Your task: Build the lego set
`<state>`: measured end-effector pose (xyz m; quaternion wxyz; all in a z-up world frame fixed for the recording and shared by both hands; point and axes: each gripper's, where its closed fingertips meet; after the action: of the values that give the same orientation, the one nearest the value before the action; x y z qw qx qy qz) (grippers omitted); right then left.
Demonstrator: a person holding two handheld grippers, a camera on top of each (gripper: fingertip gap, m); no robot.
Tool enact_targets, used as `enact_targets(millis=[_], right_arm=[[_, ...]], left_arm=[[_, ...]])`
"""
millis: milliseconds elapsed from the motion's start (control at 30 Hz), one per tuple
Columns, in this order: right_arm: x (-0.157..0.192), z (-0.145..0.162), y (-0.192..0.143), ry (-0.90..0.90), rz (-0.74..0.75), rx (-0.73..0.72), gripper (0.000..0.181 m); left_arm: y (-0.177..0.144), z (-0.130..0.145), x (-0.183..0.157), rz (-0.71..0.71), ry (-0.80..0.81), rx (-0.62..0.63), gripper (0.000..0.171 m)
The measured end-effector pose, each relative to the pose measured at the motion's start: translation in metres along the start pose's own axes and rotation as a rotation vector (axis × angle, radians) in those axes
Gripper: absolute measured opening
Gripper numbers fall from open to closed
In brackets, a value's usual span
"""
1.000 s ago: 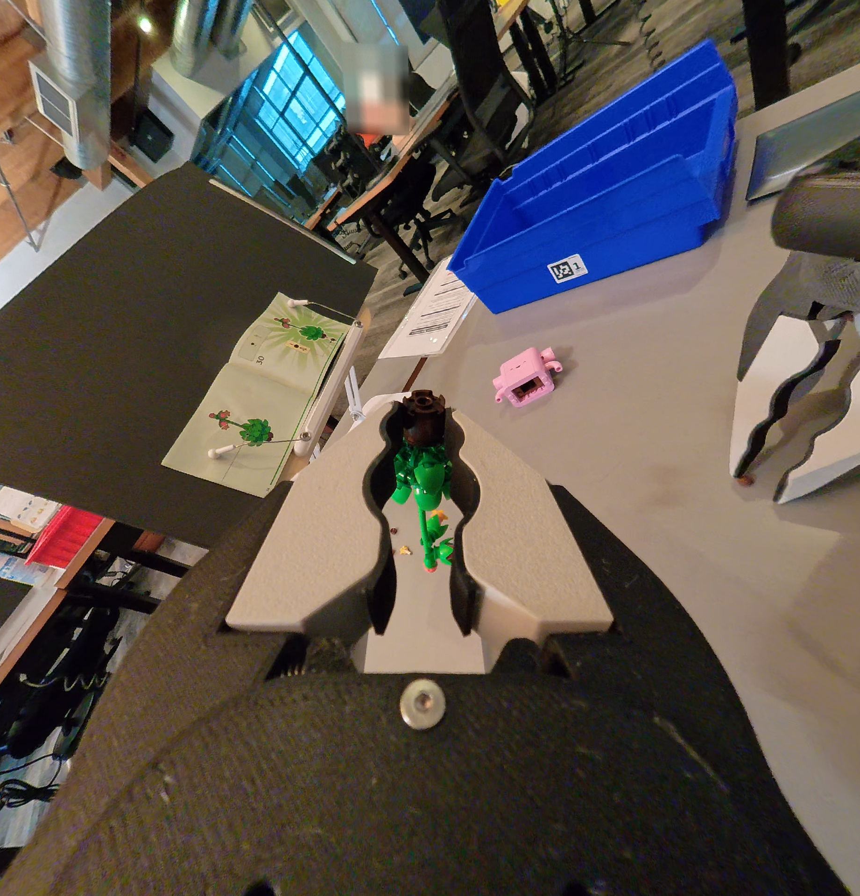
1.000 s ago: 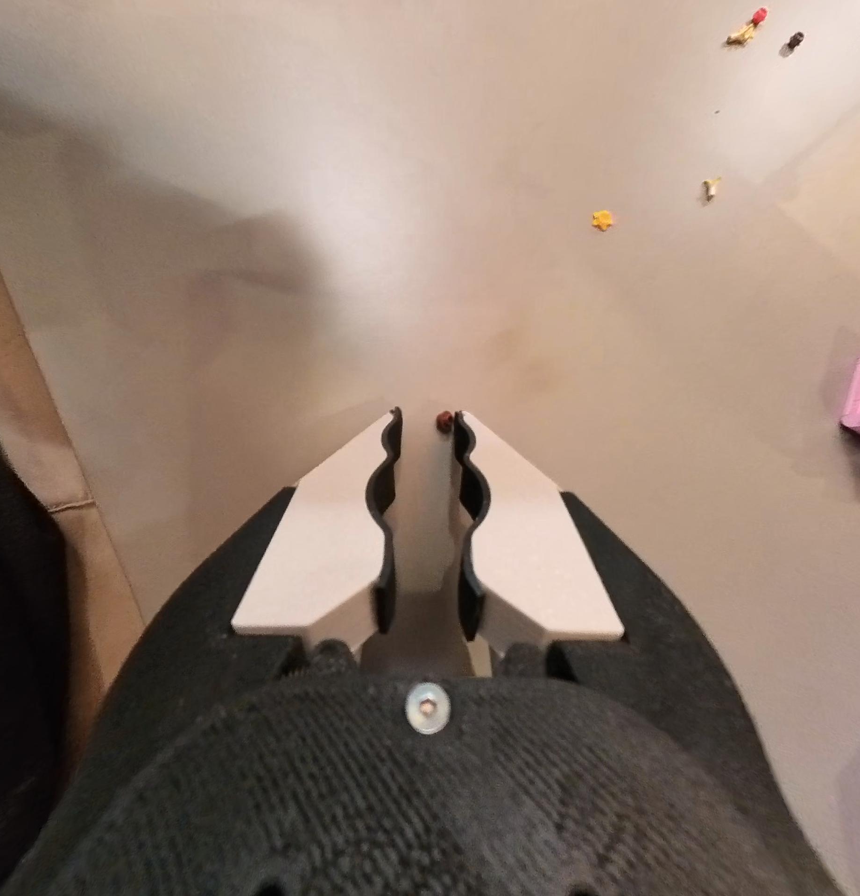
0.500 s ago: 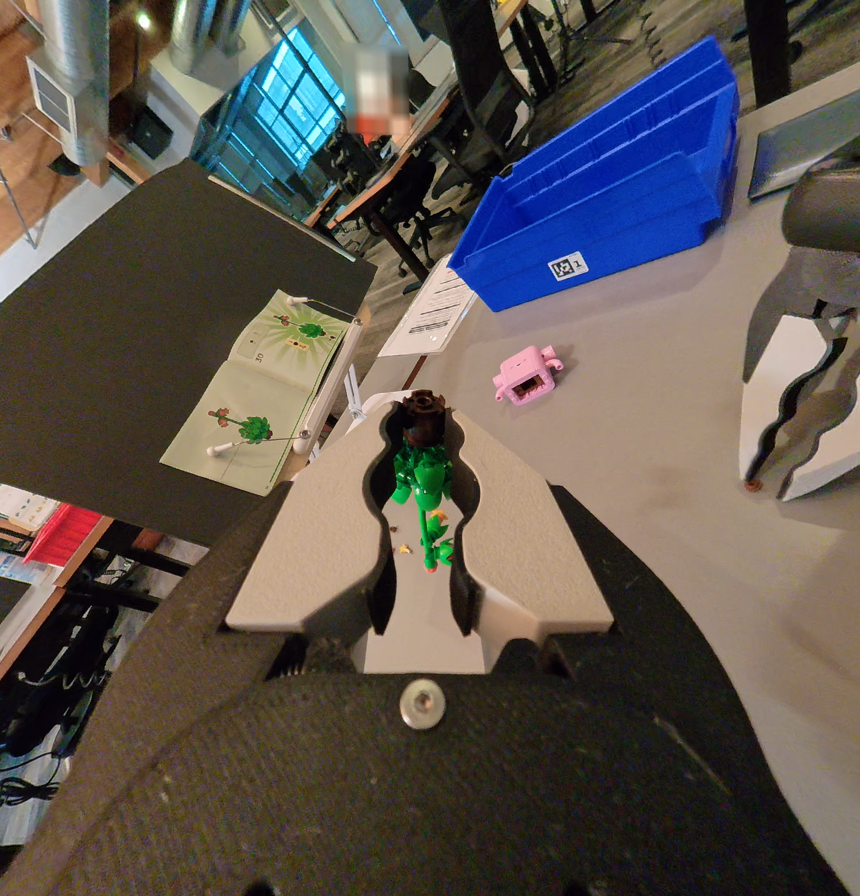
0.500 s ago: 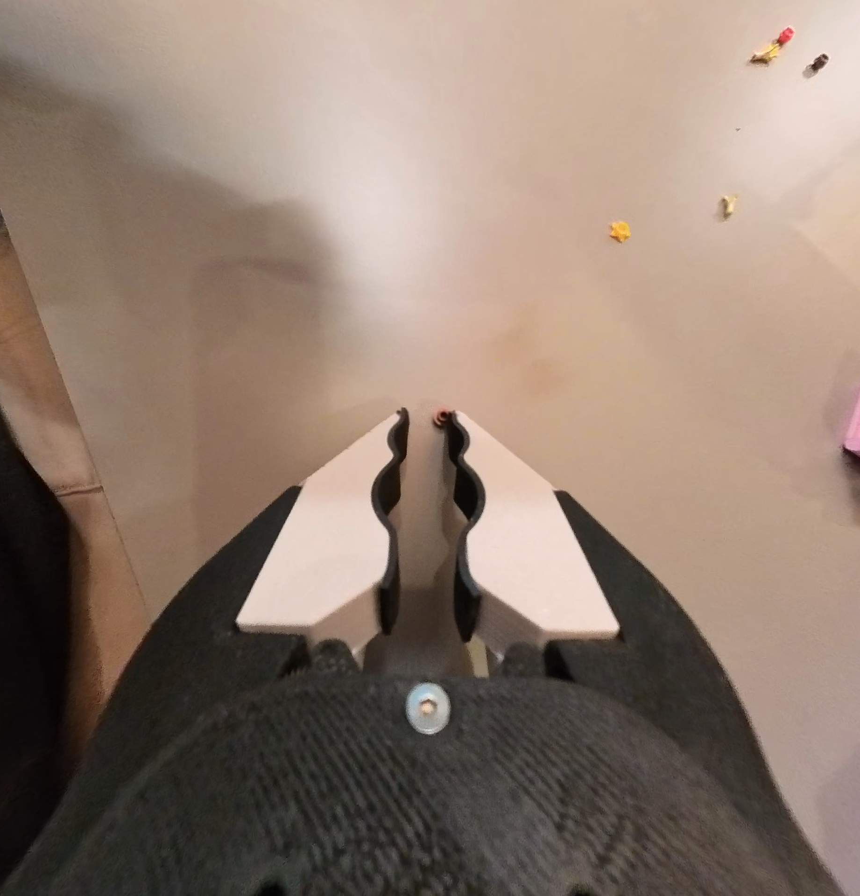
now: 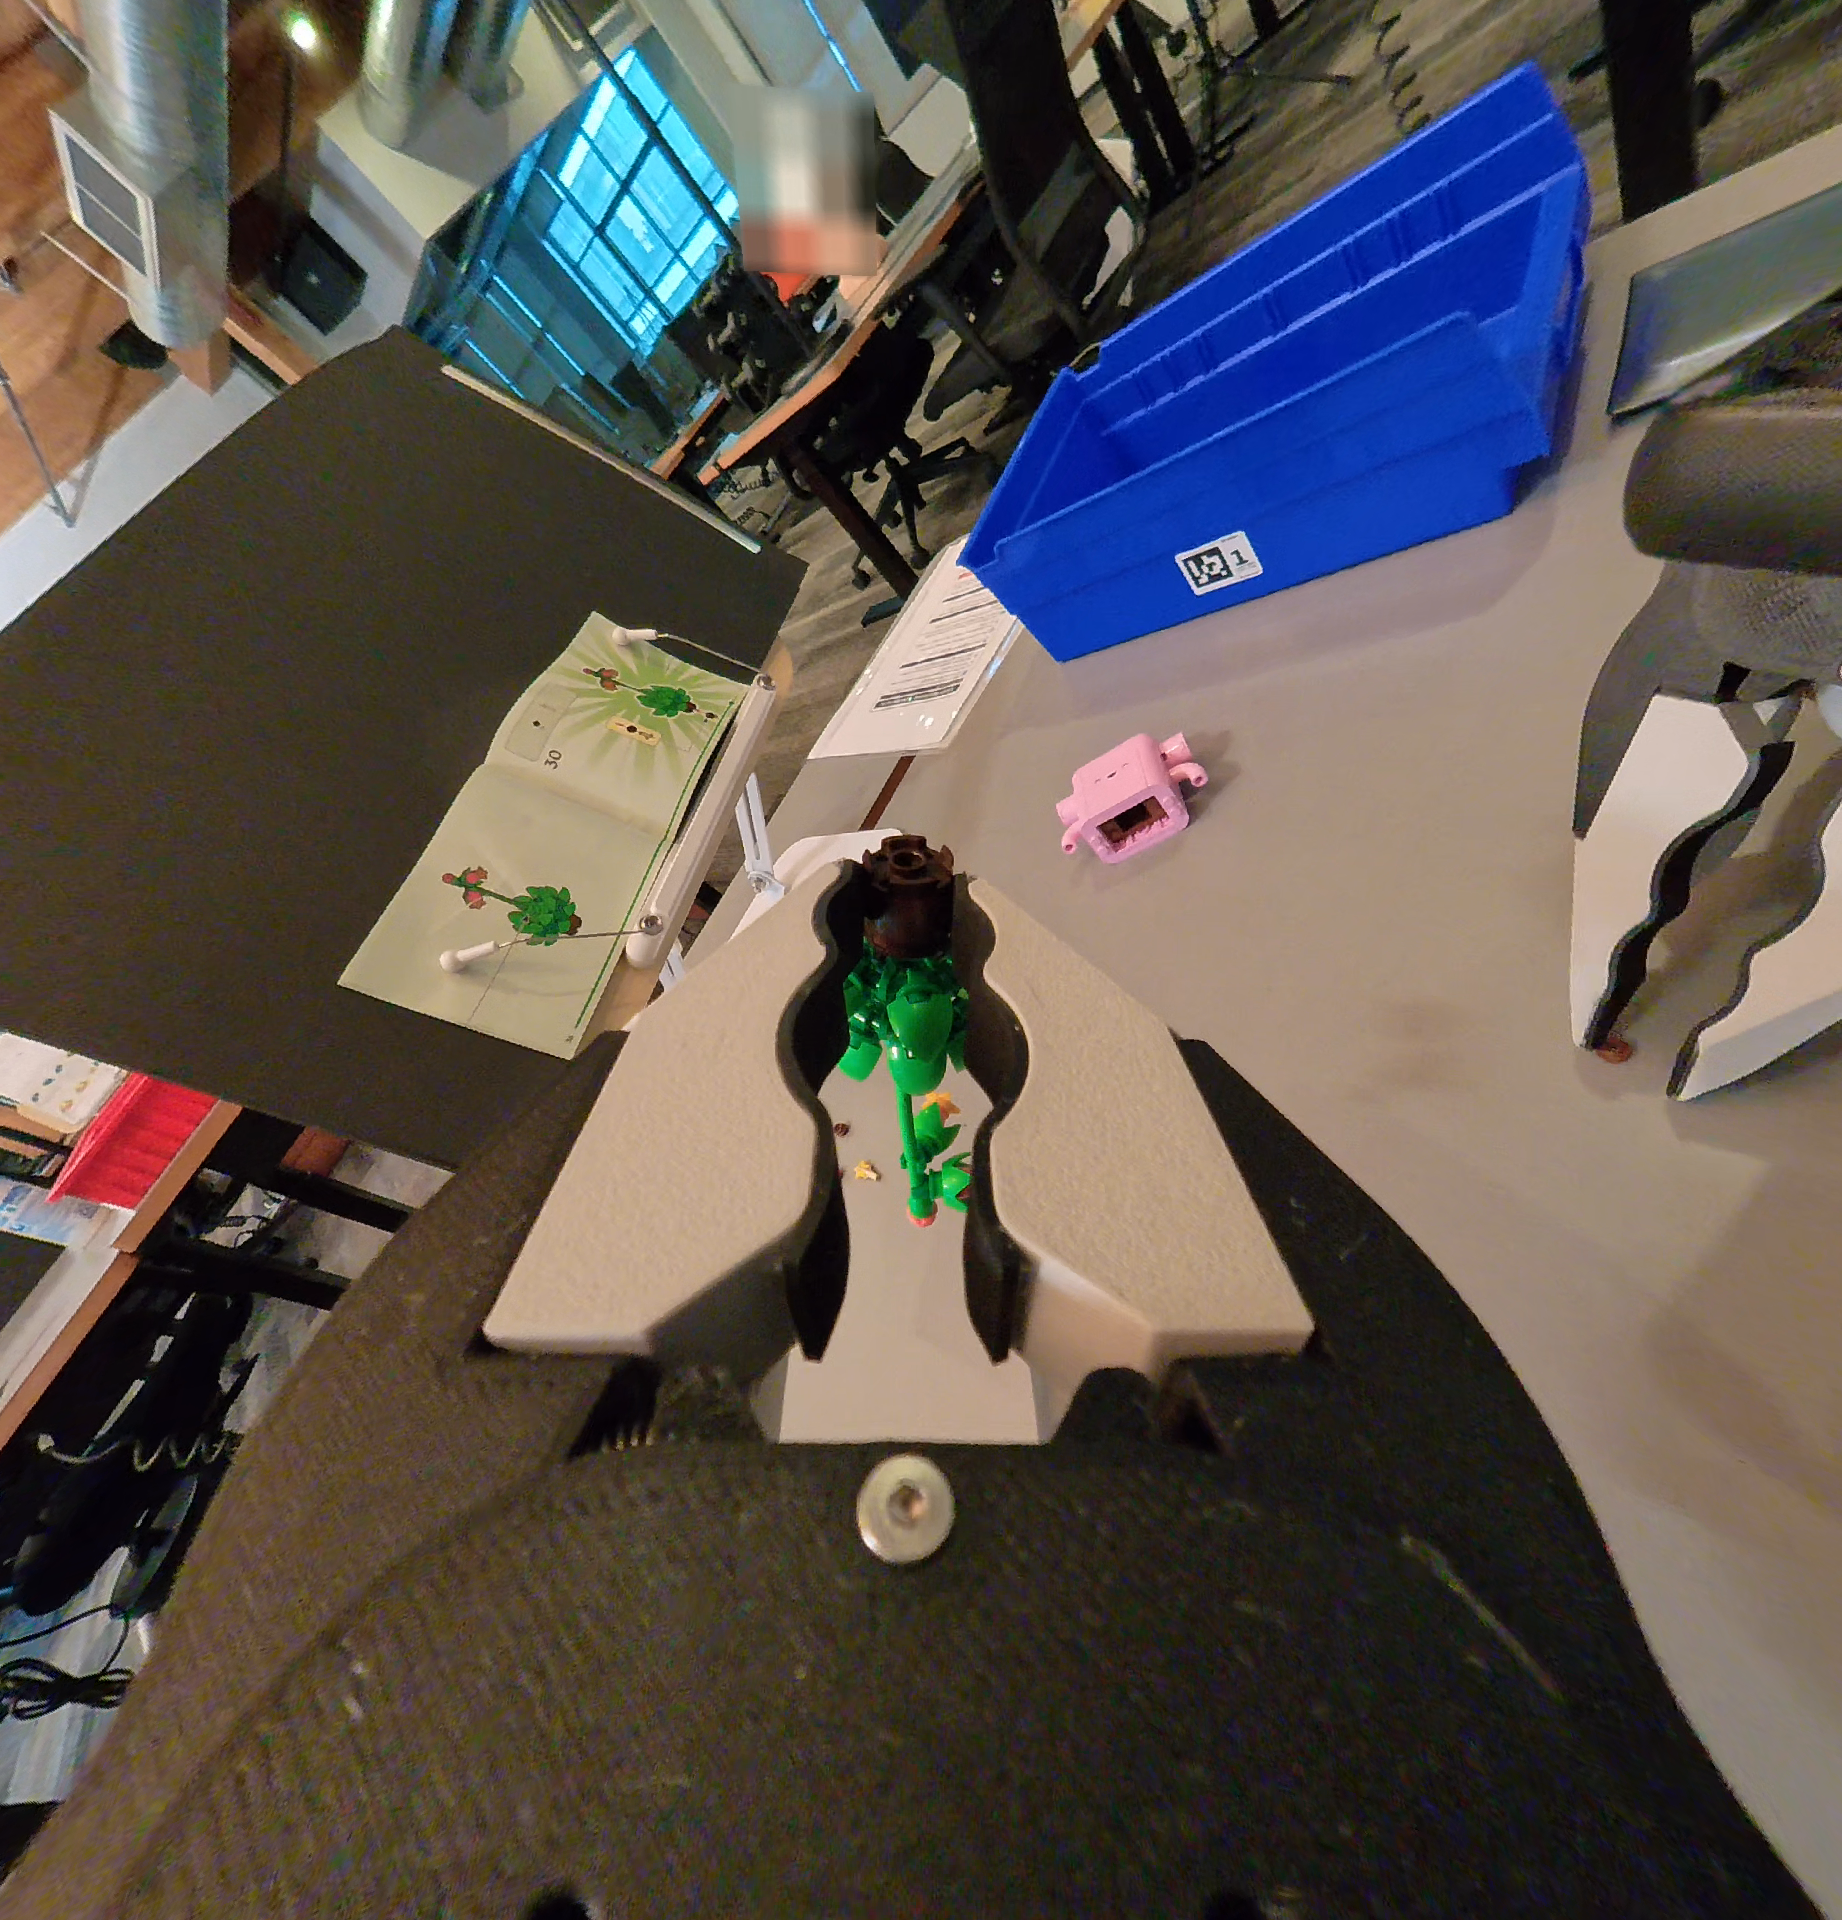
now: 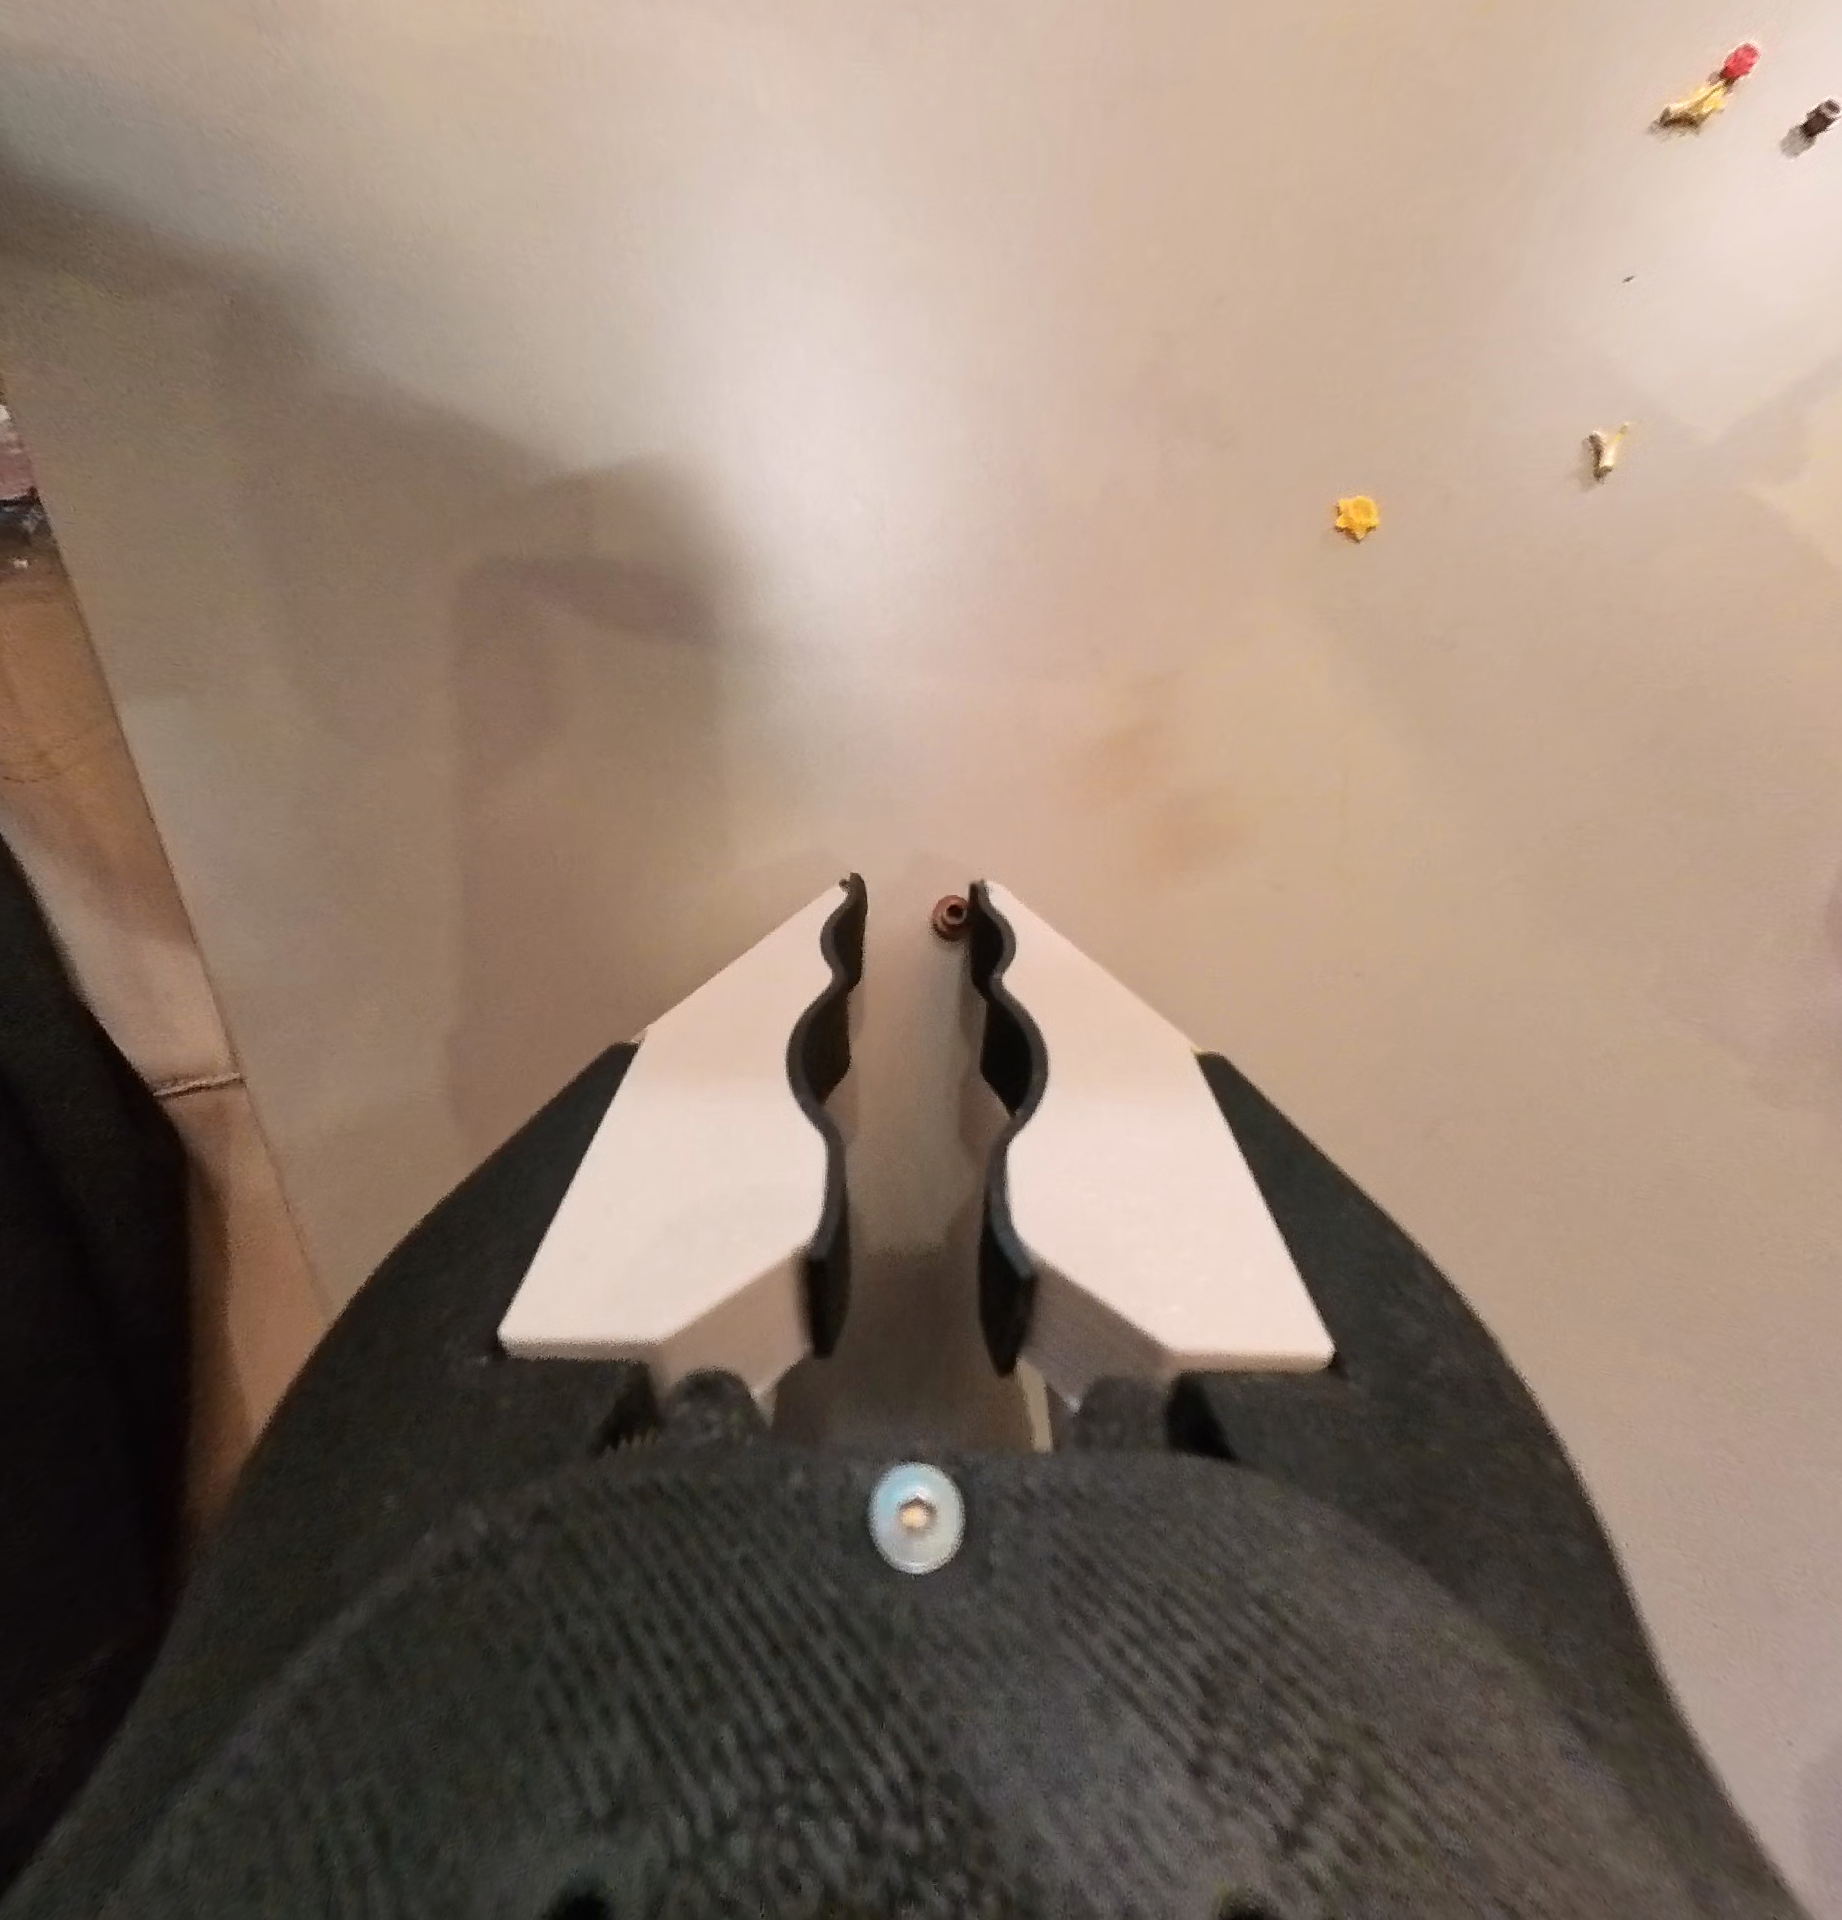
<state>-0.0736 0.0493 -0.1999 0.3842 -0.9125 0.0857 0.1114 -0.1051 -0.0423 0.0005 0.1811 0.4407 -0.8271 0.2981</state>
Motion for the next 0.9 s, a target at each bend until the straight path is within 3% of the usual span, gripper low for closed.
enact_targets(millis=[900], right_arm=[[0.0006, 0.0005, 0.0012, 0.177, -0.108, 0.013, 0.005]], left_arm=[[0.0001, 0.0001, 0.0002, 0.000, 0.002, 0.002, 0.014]])
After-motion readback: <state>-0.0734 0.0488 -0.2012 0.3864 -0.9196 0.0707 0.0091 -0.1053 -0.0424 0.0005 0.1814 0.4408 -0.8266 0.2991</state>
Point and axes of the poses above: each gripper's, where its closed fingertips meet, y out along the fingers, z out of its underside, x = y × z across the jaws, and after that the axes turned 13 degrees about z, right-handed
